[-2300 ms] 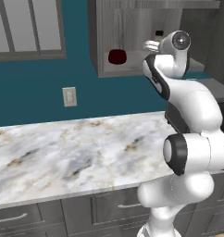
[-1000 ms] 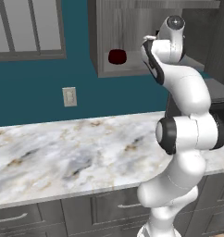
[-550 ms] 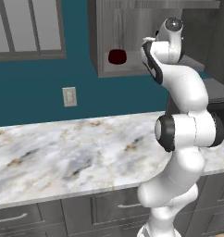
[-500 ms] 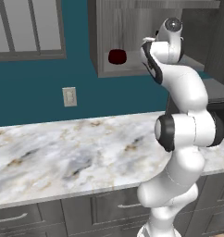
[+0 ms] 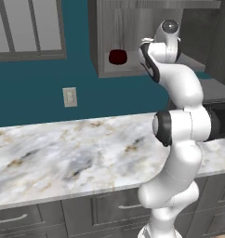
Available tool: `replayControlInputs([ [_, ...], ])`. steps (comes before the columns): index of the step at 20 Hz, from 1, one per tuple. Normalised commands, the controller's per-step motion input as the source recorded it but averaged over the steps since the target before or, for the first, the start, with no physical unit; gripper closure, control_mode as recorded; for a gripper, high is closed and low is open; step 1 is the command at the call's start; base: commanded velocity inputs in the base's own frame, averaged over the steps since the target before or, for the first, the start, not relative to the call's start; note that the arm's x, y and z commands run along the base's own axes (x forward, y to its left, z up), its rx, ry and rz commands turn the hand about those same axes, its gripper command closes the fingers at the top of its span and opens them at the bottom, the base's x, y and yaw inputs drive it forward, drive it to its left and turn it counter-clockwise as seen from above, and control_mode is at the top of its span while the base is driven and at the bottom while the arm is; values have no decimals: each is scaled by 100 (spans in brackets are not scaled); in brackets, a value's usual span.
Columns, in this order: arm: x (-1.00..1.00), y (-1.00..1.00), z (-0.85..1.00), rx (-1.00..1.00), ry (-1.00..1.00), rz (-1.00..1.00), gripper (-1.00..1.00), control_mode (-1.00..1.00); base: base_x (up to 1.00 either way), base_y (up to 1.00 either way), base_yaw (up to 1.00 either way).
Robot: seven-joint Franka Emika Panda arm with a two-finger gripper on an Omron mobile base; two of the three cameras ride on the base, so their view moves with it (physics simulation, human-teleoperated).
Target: Take the cinnamon bottle from the cabinet and place it on the dining table, next to the plate with the cupcake. Then take the chocolate from the dining counter and place it on the cupcake plate.
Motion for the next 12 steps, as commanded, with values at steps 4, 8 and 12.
replayControlInputs([
  [4,23,-4,-1,0,0,0,-100,-100,0,0,0],
  [8,11,-12,-3,-2,0,-1,-100,-100,0,0,0],
  [12,6,-12,-6,-3,0,-2,-100,-100,0,0,0],
])
